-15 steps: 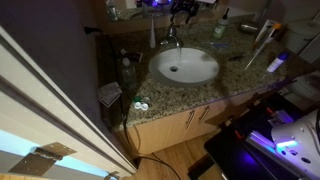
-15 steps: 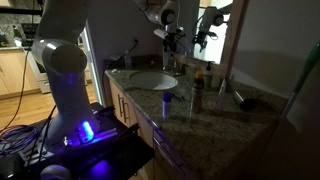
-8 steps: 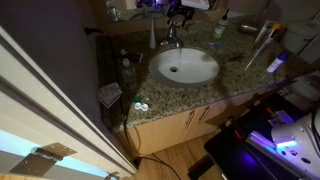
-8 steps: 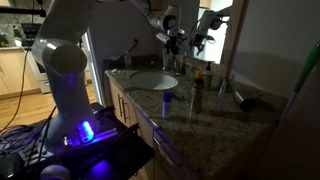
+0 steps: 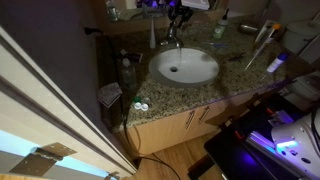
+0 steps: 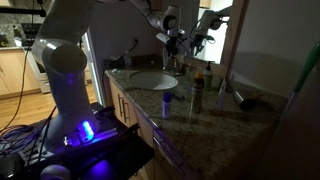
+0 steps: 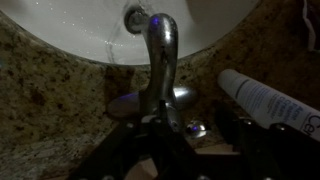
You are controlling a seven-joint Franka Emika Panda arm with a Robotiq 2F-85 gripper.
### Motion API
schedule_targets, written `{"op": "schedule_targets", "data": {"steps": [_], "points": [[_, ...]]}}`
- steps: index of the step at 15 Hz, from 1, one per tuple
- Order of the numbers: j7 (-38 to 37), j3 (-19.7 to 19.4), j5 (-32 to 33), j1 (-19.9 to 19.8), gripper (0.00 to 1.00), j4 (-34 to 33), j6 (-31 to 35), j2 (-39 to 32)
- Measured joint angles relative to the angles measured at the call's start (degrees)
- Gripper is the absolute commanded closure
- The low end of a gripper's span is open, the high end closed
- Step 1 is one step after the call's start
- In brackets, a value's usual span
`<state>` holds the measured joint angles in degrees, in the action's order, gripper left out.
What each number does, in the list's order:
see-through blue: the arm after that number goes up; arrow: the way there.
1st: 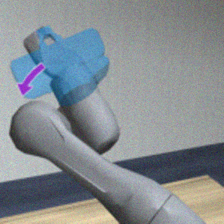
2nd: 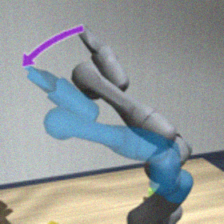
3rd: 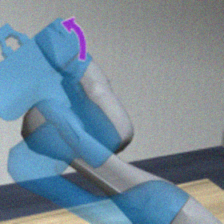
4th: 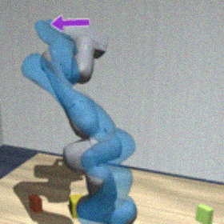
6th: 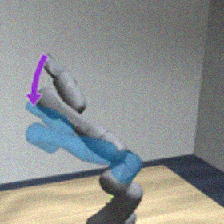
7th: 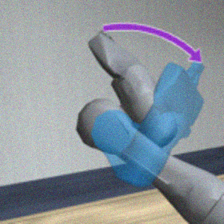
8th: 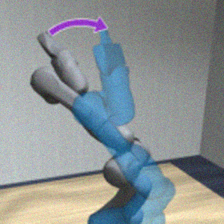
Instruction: Open the tap, wet the toothbrush, put it back and close the tap
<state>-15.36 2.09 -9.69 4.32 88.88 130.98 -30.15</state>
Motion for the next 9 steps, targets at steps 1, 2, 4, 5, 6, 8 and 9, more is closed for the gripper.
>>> {"op": "schedule_targets", "data": {"steps": [1,2,4,5,6,8,9], "points": [[-0.1,0.0,0.2,0.0,0.83,0.0,0.2,0.0],[-0.2,0.0,0.3,0.1,0.89,0.0,0.5,-0.1],[-0.9,0.0,0.4,0.4,0.94,0.0,1.4,-0.1],[-1.6,-0.1,0.7,0.6,0.93,0.0,1.4,-0.1],[-2.1,-0.2,1.1,0.8,0.94,0.0,1.4,-0.1],[-3.0,-0.3,1.9,1.1,0.96,0.1,1.2,-0.1],[-3.5,-0.3,2.4,1.3,1.00,0.2,0.9,0.0]]}}
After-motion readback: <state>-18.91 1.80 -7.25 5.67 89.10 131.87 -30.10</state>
